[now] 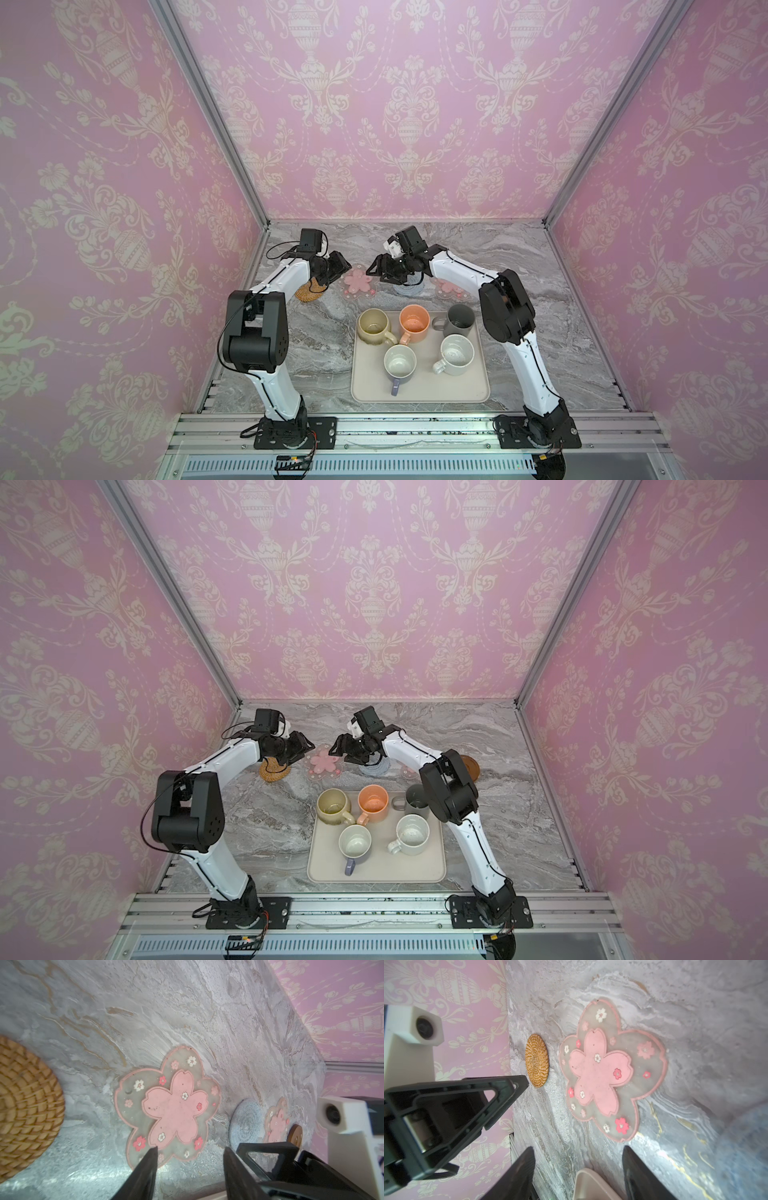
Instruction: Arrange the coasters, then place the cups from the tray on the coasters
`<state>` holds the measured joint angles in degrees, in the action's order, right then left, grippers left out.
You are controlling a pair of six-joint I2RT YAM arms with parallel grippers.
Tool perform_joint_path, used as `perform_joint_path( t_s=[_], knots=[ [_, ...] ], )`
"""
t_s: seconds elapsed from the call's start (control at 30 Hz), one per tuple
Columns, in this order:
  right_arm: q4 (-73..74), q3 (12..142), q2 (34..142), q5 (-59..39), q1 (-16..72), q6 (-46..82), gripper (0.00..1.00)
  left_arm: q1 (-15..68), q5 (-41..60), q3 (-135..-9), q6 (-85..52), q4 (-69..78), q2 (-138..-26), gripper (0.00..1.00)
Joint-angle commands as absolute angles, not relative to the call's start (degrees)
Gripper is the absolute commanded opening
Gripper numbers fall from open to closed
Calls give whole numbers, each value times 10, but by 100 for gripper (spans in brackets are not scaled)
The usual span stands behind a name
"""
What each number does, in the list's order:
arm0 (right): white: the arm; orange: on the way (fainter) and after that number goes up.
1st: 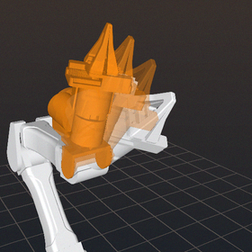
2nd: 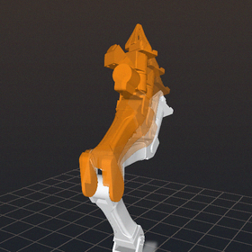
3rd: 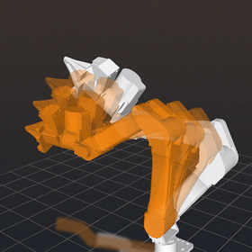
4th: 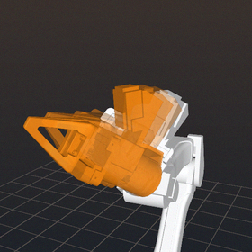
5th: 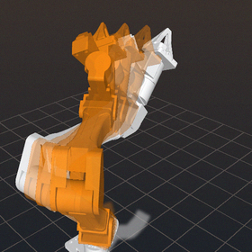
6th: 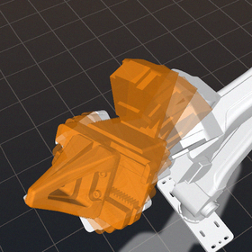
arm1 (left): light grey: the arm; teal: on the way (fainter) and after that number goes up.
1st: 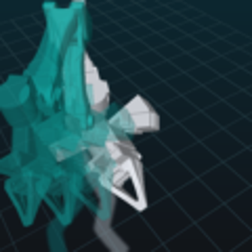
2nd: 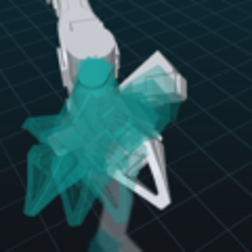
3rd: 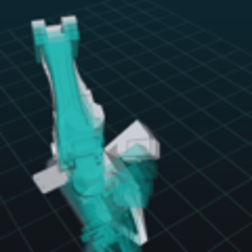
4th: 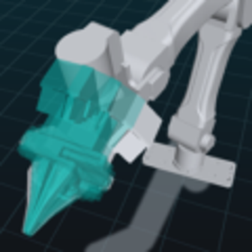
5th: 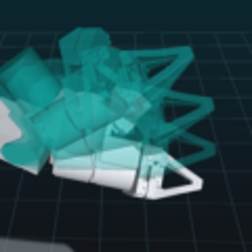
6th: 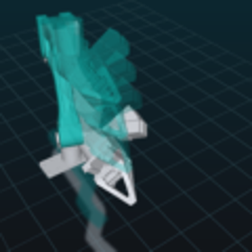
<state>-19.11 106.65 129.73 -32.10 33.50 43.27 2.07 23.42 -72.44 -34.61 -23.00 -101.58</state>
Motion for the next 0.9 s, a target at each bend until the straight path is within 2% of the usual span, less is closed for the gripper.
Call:
perform_joint_path(
  t_s=[0.0,0.23,0.57,0.87],
  knots=[
    [-215,1033,1229,-293,331,383,68,21,195,-741,-288,-301,-976,54],
    [-248,970,1126,-254,307,324,69,16,133,-748,-221,-374,-913,55],
    [-276,807,932,-179,234,254,71,9,70,-704,-192,-401,-821,56],
    [-331,706,784,-103,184,198,73,10,75,-669,-228,-399,-766,55]
  ],
)
